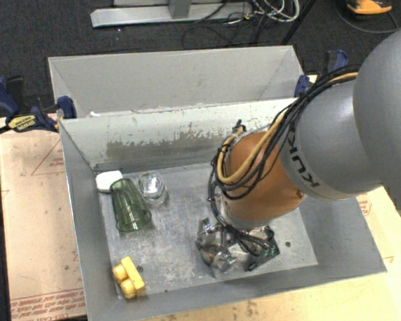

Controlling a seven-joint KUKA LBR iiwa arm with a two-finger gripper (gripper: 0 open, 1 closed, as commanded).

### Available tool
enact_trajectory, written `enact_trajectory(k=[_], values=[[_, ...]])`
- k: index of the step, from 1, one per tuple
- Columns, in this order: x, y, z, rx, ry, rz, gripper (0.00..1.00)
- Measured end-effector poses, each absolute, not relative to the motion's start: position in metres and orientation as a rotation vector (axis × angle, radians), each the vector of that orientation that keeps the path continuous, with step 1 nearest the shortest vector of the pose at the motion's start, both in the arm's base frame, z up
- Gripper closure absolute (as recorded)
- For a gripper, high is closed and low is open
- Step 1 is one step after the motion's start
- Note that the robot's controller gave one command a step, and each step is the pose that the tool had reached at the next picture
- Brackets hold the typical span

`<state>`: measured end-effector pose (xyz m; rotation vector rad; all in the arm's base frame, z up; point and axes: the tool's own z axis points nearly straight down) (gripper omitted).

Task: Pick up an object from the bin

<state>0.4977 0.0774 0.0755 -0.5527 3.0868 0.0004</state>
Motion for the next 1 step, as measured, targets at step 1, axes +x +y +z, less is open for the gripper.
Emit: enact_trajectory(k=[1], values=[[0.5025, 0.0964, 0.2441, -0.742, 3.045, 0.001, 1.00]])
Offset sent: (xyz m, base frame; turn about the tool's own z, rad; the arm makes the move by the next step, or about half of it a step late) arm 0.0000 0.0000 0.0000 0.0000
